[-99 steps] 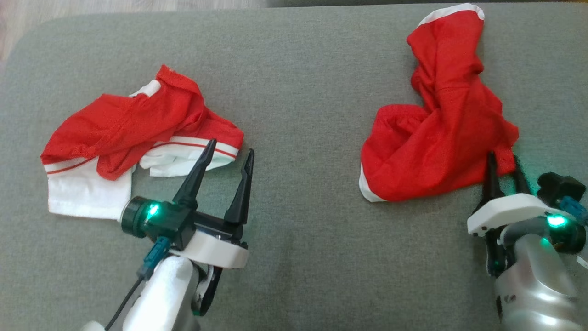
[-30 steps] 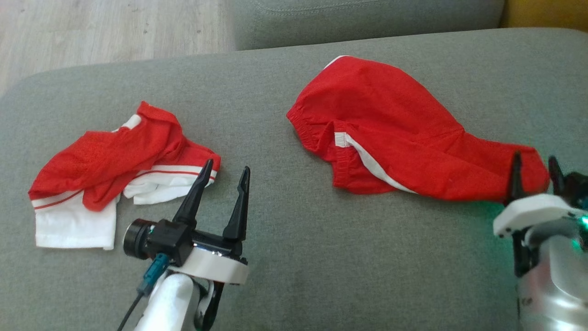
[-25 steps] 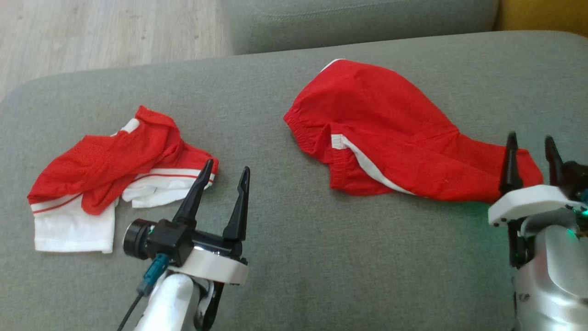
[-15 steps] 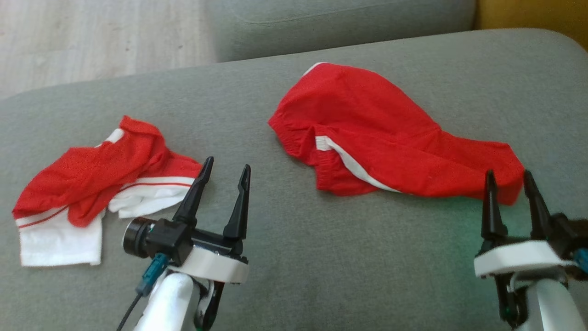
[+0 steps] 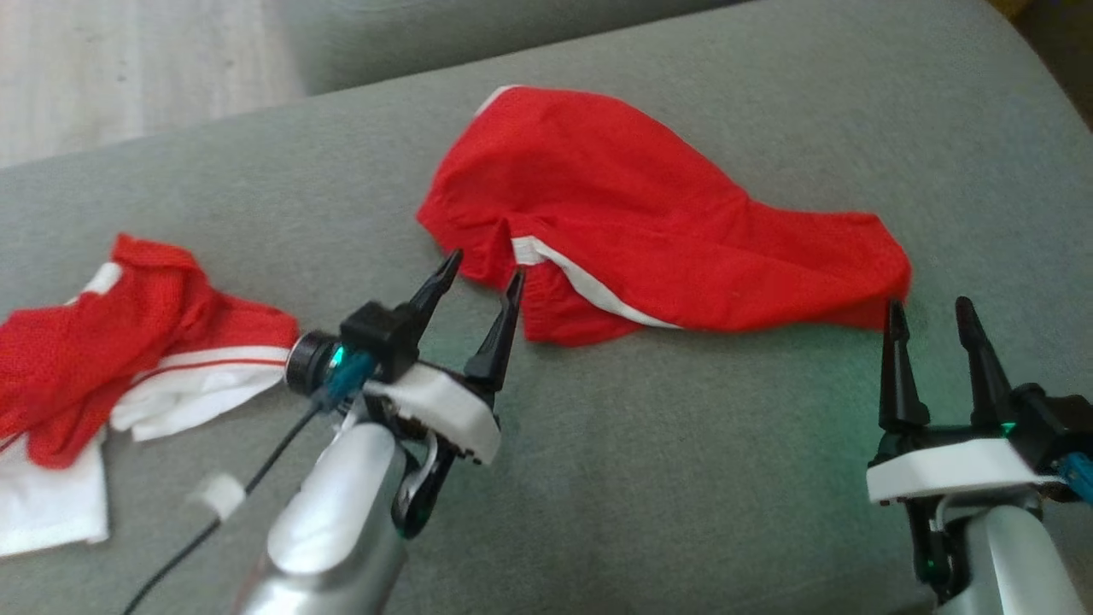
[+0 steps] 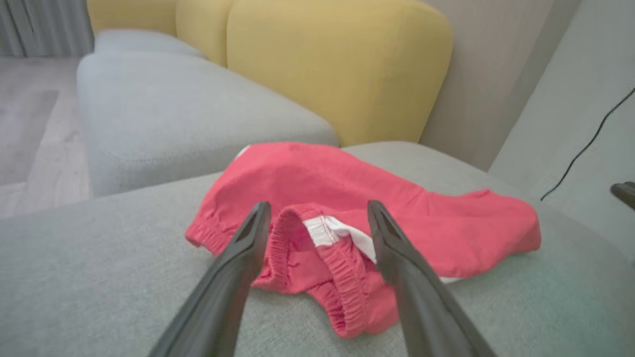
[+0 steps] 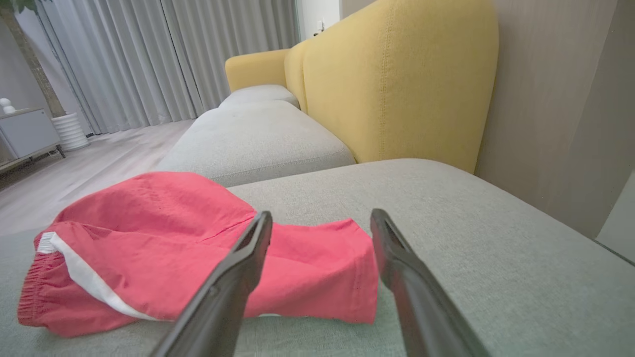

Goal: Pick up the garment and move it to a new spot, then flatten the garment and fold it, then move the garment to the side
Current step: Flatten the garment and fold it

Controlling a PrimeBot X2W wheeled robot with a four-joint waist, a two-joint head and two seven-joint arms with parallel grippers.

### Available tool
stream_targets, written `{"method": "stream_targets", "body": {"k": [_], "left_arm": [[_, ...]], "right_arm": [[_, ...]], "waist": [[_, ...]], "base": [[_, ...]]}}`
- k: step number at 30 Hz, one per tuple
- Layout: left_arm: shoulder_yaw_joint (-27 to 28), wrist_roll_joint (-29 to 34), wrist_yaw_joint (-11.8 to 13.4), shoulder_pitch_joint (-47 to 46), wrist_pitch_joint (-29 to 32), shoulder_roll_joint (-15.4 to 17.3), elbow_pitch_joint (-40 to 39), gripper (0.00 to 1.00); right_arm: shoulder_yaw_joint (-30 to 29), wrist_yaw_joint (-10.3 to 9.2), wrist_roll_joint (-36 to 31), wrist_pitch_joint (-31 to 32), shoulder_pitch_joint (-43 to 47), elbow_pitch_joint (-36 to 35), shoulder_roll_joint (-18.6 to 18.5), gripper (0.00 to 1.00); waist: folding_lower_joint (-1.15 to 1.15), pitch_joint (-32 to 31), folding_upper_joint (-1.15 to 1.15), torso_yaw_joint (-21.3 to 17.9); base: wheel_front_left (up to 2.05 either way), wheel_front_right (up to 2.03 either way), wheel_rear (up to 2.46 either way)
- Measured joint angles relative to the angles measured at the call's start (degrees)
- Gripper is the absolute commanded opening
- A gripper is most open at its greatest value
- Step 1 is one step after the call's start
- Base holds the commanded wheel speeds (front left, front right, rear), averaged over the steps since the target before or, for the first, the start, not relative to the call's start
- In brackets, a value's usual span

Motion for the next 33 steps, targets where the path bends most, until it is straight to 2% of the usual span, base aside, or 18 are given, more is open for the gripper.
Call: {"method": "stream_targets", "body": {"k": [8,19,21,30,33], "left_arm": [[-1.96,-5.65,-0.86,-5.22,4.97,-0.03,5.3,1.0],[-1.91,-7.87,-0.86,-9.9,8.12,-0.01,10.88,1.0],[-2.55,-8.31,-0.87,-10.28,7.38,0.14,10.73,0.0],[-8.02,-6.33,-0.96,-10.68,-0.02,2.25,5.76,0.0],[-10.78,-6.32,-0.96,-10.29,-2.29,4.64,2.07,0.0]], "right_arm": [[0.41,0.0,1.42,0.0,-0.23,-0.03,0.0,1.0],[1.62,0.0,2.91,0.0,-2.26,-0.33,0.01,1.0],[1.53,0.0,3.01,0.0,-2.25,-0.31,0.01,1.0],[0.66,0.0,2.94,0.0,-2.16,0.52,0.01,1.0],[0.37,0.0,2.26,0.0,-2.12,0.8,0.0,1.0]], "waist": [[0.0,3.27,0.0,-3.66],[0.0,5.31,0.0,-7.03],[0.0,5.4,0.0,-7.24],[0.0,3.9,0.0,-5.49],[0.0,2.92,0.0,-3.77]], "base": [[0.0,0.0,0.0],[0.0,0.0,0.0],[0.0,0.0,0.0],[0.0,0.0,0.0],[0.0,0.0,0.0]]}}
